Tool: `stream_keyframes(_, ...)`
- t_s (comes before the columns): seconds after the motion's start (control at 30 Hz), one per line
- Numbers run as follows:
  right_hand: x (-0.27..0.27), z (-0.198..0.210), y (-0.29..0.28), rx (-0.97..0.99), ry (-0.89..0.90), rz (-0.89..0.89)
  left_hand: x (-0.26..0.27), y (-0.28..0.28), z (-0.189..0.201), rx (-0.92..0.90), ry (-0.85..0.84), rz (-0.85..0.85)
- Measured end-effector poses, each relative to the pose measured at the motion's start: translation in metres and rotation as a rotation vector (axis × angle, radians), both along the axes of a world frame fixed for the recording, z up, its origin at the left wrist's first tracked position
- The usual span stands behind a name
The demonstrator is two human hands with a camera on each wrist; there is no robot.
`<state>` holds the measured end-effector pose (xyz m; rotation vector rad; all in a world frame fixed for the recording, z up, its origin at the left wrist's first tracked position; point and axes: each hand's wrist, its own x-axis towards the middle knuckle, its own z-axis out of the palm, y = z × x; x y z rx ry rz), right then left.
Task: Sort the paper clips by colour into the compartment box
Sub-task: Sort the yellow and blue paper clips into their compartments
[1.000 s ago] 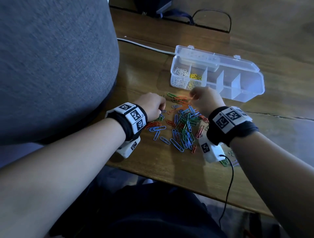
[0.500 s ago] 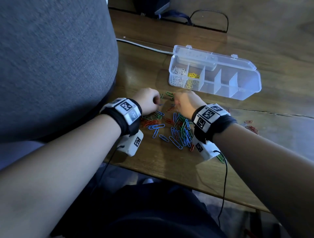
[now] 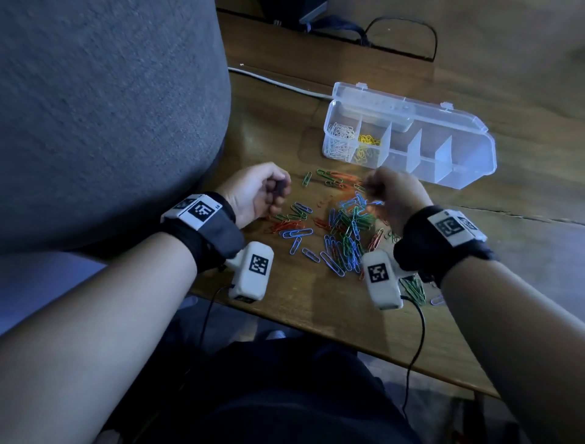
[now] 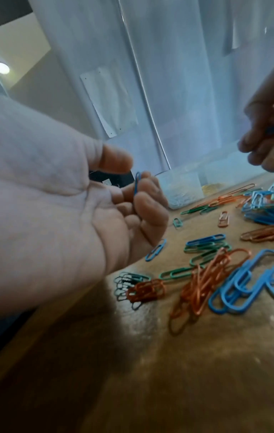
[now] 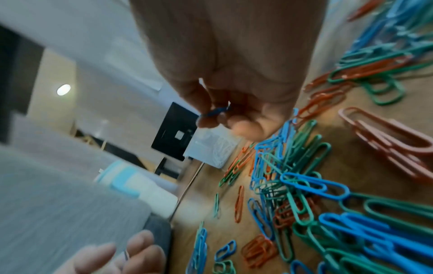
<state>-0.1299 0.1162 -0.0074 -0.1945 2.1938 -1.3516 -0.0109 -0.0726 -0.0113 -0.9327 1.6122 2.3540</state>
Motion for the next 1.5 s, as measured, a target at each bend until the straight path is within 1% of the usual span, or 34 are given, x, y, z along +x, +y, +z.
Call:
stream_keyframes(0.07,0.001,0.002,0.005,-0.253,-0.352,-0.218,-0.006,0.003,0.002,-0.01,0.018,-0.018)
stream_keyframes(0.1,0.001,0.003,0.007,-0.305,-0.438,-0.261,-0.009,0.005,0.002,-0.055,0.019,-0.041)
stream_keyframes(0.13,0.001,0.001,0.006,-0.279,-0.421,-0.246,-0.013,0.007,0.002,-0.152,0.016,-0.086)
stream_keyframes(0.17,0.003,0.0,0.004,-0.21,-0.33,-0.185,-0.017,0.009,0.002,-0.317,0.003,-0.167)
stream_keyframes(0.2,0.005,-0.003,0.003,-0.09,-0.18,-0.076,-0.022,0.011,0.002,-0.542,-0.018,-0.274)
stream_keyframes(0.27,0.013,-0.007,-0.004,0.249,0.153,0.217,-0.028,0.017,0.002,-1.007,-0.055,-0.468)
stream_keyframes(0.3,0.018,-0.008,-0.009,0.431,0.28,0.354,-0.03,0.02,0.003,-1.185,-0.083,-0.555)
stream_keyframes(0.33,0.022,-0.009,-0.013,0.574,0.373,0.462,-0.032,0.022,0.001,-1.299,-0.102,-0.631)
stream_keyframes(0.37,0.027,-0.01,-0.018,0.648,0.433,0.523,-0.033,0.024,-0.001,-1.36,-0.121,-0.686)
stream_keyframes(0.43,0.034,-0.011,-0.023,0.705,0.491,0.529,-0.035,0.028,-0.006,-1.406,-0.141,-0.74)
stream_keyframes(0.5,0.04,-0.012,-0.027,0.718,0.459,0.474,-0.036,0.031,-0.011,-1.419,-0.159,-0.756)
stream_keyframes(0.6,0.041,-0.016,-0.035,0.71,0.392,0.461,-0.04,0.034,-0.015,-1.396,-0.184,-0.808)
stream_keyframes(0.7,0.032,-0.017,-0.03,0.62,0.319,0.441,-0.042,0.033,-0.014,-1.337,-0.222,-0.841)
stream_keyframes(0.73,0.028,-0.016,-0.026,0.547,0.267,0.395,-0.042,0.032,-0.013,-1.327,-0.22,-0.841)
stream_keyframes(0.77,0.023,-0.014,-0.02,0.406,0.192,0.303,-0.042,0.031,-0.012,-1.306,-0.21,-0.822)
stream_keyframes(0.8,0.021,-0.01,-0.012,0.217,0.067,0.181,-0.042,0.029,-0.011,-1.254,-0.186,-0.77)
stream_keyframes(0.83,0.018,-0.008,-0.003,0.014,-0.073,0.052,-0.042,0.027,-0.008,-1.162,-0.144,-0.683)
stream_keyframes(0.87,0.013,-0.006,0.008,-0.157,-0.18,-0.04,-0.041,0.025,-0.006,-1.014,-0.093,-0.572)
stream_keyframes(0.9,0.009,-0.005,0.018,-0.271,-0.236,-0.081,-0.04,0.024,-0.003,-0.804,-0.034,-0.446)
stream_keyframes(0.97,0.0,-0.002,0.034,-0.456,-0.337,-0.13,-0.036,0.024,0.001,-0.324,0.056,-0.163)
stream_keyframes(1.0,-0.003,0.0,0.04,-0.554,-0.422,-0.192,-0.034,0.024,0.004,-0.125,0.08,-0.063)
stream_keyframes(1.03,-0.006,0.001,0.045,-0.634,-0.475,-0.238,-0.032,0.025,0.007,0.005,0.098,-0.011)
stream_keyframes(1.07,-0.009,0.002,0.049,-0.678,-0.493,-0.259,-0.03,0.027,0.008,0.065,0.116,0.004)
stream_keyframes(1.1,-0.01,0.002,0.049,-0.695,-0.503,-0.251,-0.029,0.029,0.01,0.083,0.142,-0.006)
stream_keyframes(1.2,-0.01,0.0,0.047,-0.644,-0.534,-0.16,-0.029,0.035,0.012,0.069,0.196,-0.04)
stream_keyframes(1.27,-0.01,-0.002,0.04,-0.544,-0.538,-0.117,-0.031,0.036,0.01,0.054,0.193,-0.036)
stream_keyframes(1.3,-0.01,-0.003,0.036,-0.483,-0.52,-0.107,-0.031,0.036,0.009,0.047,0.182,-0.035)
stream_keyframes(1.33,-0.01,-0.005,0.032,-0.41,-0.463,-0.093,-0.032,0.034,0.008,0.042,0.166,-0.038)
stream_keyframes(1.37,-0.01,-0.007,0.028,-0.303,-0.34,-0.062,-0.032,0.033,0.007,0.031,0.143,-0.048)
stream_keyframes(1.4,-0.01,-0.008,0.023,-0.15,-0.163,-0.001,-0.031,0.031,0.006,0.009,0.114,-0.068)
stream_keyframes(1.47,-0.009,-0.009,0.014,0.183,0.199,0.194,-0.029,0.027,0.005,-0.093,0.046,-0.13)
stream_keyframes(1.5,-0.008,-0.009,0.01,0.321,0.327,0.319,-0.027,0.025,0.004,-0.176,0.017,-0.167)
